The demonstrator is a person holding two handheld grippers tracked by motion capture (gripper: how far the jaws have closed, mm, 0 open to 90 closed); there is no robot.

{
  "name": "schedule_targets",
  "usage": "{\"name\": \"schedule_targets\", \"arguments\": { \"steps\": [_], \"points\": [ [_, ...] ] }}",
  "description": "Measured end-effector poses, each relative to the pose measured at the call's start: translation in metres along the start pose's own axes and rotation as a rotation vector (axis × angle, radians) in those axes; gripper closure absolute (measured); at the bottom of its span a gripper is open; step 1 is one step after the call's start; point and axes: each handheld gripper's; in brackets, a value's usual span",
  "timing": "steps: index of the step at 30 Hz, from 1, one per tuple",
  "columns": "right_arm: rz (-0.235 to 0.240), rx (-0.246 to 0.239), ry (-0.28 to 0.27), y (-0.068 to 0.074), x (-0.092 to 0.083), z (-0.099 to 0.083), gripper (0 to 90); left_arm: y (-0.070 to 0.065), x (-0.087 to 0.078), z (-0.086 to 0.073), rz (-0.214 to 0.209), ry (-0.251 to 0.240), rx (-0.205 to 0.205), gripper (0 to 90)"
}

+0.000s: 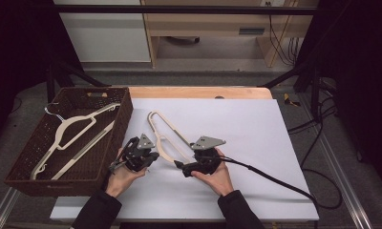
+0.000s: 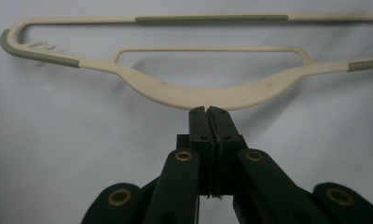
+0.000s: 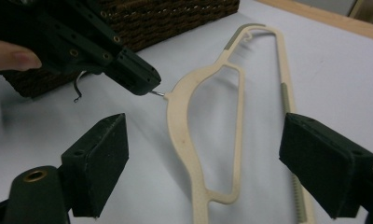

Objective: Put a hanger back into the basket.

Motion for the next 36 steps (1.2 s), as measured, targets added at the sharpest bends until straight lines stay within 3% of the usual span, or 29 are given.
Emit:
{"name": "schedule_targets", "arguments": {
  "steps": [8, 12, 17, 24, 30, 34, 36],
  "points": [
    [-0.012, -0.037, 0.081, 0.008, 0.025, -0.003, 19.7, -0.001, -0.003, 0.002, -0.003, -0.005, -0.004, 88.8],
    [-0.008, -0.068, 0.12, 0.013, 0.036, -0.005, 26.7, -0.001, -0.004, 0.003, -0.003, -0.009, -0.006, 88.8],
    [-0.004, -0.071, 0.135, 0.013, 0.046, -0.011, 36.6, -0.001, -0.005, 0.003, -0.002, -0.024, -0.015, 88.8],
    [-0.015, -0.085, 0.153, 0.013, 0.048, -0.011, 48.0, -0.001, -0.005, 0.003, -0.001, -0.02, -0.022, 88.8],
    [-0.034, -0.167, 0.204, 0.021, 0.054, -0.011, 58.3, -0.002, -0.006, 0.003, -0.002, -0.013, -0.023, 88.8],
    [-0.049, -0.162, 0.201, 0.02, 0.054, -0.01, 67.9, -0.002, -0.006, 0.003, -0.002, -0.019, -0.024, 88.8],
    [-0.032, -0.171, 0.204, 0.019, 0.054, -0.01, 70.6, -0.002, -0.007, 0.003, -0.006, -0.024, -0.03, 88.8]
  ]
}}
Point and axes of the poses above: each handheld gripper's, and its own axes: x roughly forward along the jaws, z roughly out of its top, y roughly to its left, and after that the axes turned 2 degrees about -z, right-handed
